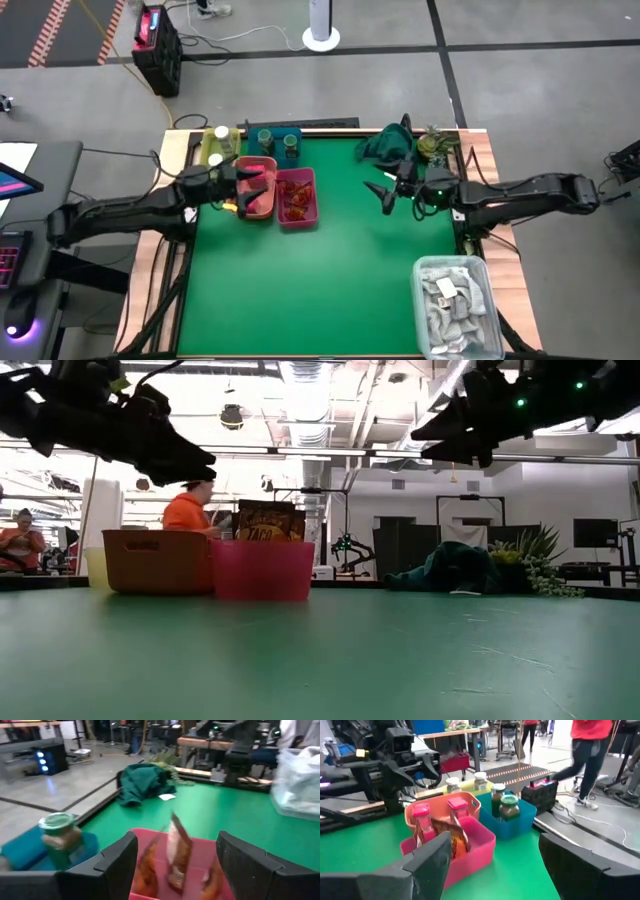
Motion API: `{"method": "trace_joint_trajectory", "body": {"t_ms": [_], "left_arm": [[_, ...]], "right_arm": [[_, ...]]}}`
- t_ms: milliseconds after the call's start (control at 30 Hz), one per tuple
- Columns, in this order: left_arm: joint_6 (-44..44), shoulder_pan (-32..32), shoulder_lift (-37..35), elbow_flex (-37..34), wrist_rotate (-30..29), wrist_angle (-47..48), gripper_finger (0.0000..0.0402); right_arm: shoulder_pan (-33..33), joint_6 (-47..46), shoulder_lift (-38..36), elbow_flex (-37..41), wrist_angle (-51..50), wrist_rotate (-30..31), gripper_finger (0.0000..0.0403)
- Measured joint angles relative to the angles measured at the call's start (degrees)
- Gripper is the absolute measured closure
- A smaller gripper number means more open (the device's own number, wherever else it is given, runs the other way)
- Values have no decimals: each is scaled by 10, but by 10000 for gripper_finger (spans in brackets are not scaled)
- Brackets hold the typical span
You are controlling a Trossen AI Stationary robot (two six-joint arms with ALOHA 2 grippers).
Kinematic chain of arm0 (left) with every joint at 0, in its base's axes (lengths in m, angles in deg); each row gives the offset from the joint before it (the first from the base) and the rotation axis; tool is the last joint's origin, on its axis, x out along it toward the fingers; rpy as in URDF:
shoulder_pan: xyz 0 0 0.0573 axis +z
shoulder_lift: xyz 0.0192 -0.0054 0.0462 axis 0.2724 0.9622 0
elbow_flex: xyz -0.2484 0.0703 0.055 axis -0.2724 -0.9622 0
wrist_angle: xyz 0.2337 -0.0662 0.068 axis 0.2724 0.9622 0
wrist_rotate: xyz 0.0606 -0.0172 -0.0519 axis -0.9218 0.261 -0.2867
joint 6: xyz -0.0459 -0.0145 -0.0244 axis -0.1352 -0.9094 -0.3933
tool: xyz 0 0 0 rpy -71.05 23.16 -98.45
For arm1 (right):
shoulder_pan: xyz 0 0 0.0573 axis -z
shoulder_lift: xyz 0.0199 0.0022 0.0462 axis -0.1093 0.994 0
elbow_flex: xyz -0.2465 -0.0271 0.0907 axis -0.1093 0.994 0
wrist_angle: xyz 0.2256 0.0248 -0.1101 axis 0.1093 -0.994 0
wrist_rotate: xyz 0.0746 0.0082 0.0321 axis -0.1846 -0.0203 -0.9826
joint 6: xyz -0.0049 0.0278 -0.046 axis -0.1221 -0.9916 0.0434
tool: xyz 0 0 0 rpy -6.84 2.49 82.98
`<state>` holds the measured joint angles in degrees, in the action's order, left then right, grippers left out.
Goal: Sort spices by type
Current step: Return to Home Position
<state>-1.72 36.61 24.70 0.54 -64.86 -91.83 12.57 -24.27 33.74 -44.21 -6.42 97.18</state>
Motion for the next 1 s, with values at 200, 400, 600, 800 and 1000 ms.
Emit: {"method": "trace_joint_trajectory", "body": {"t_ms": [200, 400, 600, 800, 1000], "left_arm": [[-2, -54, -26, -40, -45, -13, 147], [-2, -82, -69, -75, -85, -14, 147], [-4, -84, -122, -108, -86, 2, 147], [2, -85, -174, -111, -85, 39, 147], [13, -85, -233, -111, -92, 84, 147]], "right_arm": [[22, 4, -34, 28, 17, 0, 74], [30, 8, -96, 64, 18, 0, 74], [39, 0, -193, 109, 11, 2, 74], [39, -9, -305, 118, -103, 2, 74], [39, -44, -427, 118, -249, 23, 74]]}}
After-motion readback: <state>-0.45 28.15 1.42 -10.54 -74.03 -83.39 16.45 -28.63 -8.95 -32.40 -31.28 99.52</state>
